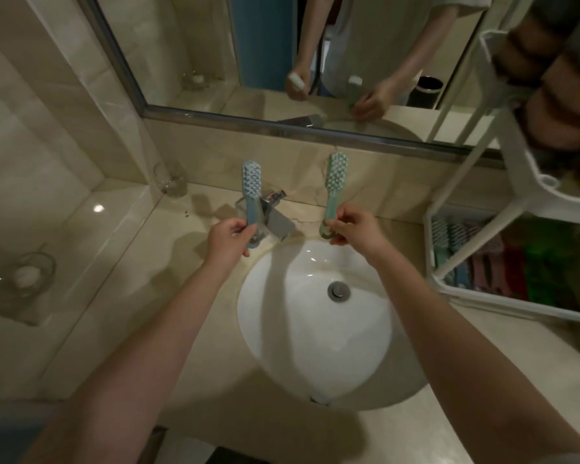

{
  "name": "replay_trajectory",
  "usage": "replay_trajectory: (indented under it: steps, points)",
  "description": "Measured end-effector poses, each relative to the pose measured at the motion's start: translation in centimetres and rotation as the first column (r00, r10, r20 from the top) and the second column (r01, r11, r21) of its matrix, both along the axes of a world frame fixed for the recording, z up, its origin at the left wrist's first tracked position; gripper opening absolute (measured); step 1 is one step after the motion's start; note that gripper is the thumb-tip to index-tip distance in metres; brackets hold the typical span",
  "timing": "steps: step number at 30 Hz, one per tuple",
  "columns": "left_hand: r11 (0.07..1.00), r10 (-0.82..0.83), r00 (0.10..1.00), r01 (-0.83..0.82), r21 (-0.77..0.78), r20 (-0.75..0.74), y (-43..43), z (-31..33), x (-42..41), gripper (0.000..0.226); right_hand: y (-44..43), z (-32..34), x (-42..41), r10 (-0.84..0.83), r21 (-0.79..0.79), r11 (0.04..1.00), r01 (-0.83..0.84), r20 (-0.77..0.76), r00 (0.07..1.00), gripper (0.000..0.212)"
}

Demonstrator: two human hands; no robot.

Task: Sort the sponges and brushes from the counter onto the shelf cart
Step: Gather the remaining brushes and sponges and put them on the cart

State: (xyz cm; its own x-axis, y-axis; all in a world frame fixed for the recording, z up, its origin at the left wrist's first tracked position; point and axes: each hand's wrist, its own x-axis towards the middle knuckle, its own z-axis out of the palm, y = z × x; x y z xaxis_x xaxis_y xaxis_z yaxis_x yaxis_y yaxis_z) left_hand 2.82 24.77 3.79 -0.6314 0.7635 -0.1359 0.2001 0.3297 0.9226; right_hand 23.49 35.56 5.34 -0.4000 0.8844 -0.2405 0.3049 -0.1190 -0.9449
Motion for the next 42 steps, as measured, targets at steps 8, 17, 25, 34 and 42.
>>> replay_trajectory:
  steps: [8,17,25,34,42]
  points:
    - [0.982,-0.187,0.982,0.186,0.043,0.02,0.1,0.9,9.0,0.022,-3.2,0.6,7.8,-0.017,0.127,0.992,0.022,-0.039,0.999,0.023]
    - [0.924,-0.382,0.924,0.382,0.015,-0.002,1.5,0.4,18.6,0.017,-6.1,-1.2,17.4,-0.135,0.115,0.984,0.139,-0.042,0.99,0.019]
    - [0.909,-0.415,0.91,0.415,-0.032,0.006,2.7,-0.2,22.6,0.006,-6.2,-3.9,23.2,-0.294,0.111,0.953,0.282,0.114,0.949,0.017]
    - [0.927,-0.372,0.928,0.372,-0.056,0.008,4.0,0.1,23.5,0.007,1.2,-3.2,23.8,-0.363,0.069,0.931,0.357,0.235,0.902,0.007]
    - [0.924,-0.377,0.926,0.377,-0.061,0.0,4.2,0.3,24.1,0.006,4.8,-5.1,22.5,-0.144,0.011,0.987,0.16,0.501,0.853,0.005]
